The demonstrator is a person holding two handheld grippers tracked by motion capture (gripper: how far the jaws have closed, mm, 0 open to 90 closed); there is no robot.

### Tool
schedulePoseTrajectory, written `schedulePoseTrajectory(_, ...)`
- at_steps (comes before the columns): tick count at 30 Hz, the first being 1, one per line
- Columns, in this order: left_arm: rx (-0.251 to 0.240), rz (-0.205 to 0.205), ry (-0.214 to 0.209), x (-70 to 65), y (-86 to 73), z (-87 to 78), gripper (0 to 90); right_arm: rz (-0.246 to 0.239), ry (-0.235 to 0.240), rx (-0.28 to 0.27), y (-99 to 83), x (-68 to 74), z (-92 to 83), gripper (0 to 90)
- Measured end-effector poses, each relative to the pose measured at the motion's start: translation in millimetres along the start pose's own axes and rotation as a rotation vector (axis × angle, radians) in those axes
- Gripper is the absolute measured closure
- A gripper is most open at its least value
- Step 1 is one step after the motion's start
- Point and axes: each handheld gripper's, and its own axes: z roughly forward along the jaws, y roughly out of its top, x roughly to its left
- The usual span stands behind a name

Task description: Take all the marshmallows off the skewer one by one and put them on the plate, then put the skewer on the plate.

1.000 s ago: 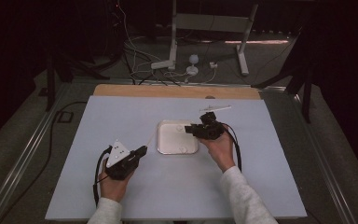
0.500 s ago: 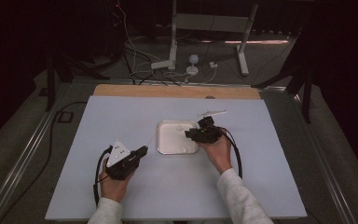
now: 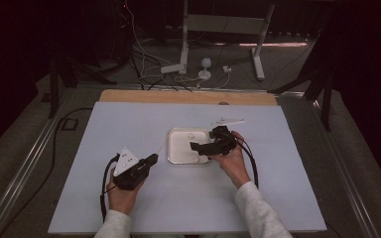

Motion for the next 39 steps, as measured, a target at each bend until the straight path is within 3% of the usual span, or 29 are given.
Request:
schedulePoseTrajectory(2, -0.006, -0.008, -0.001, 0.0, 2.8, 1.0, 89.0, -0.012, 0.024, -0.018, -0.3, 1.9, -3.9, 0.0)
schedulePoseTrajectory(10, -0.013, -0.064, 0.005, -1.8, 16.1, 11.1, 89.0, -0.041, 0.037, -0.056, 1.5, 4.4, -17.0, 0.0)
schedulePoseTrajectory(16, -0.017, -0.061, 0.009, -8.3, 23.4, 21.9, 89.0, -0.055, 0.045, -0.073, -2.0, 4.4, -24.5, 0.0)
schedulePoseTrajectory(34, -0.007, -0.115, 0.025, -15.6, 30.6, 49.5, 89.1, -0.058, 0.012, -0.088, -14.5, -6.0, -41.2, 0.0)
schedulePoseTrajectory(39, 0.000, -0.134, 0.033, -16.4, 30.7, 58.0, 89.1, -0.058, -0.033, -0.086, -18.1, -9.4, -48.4, 0.0)
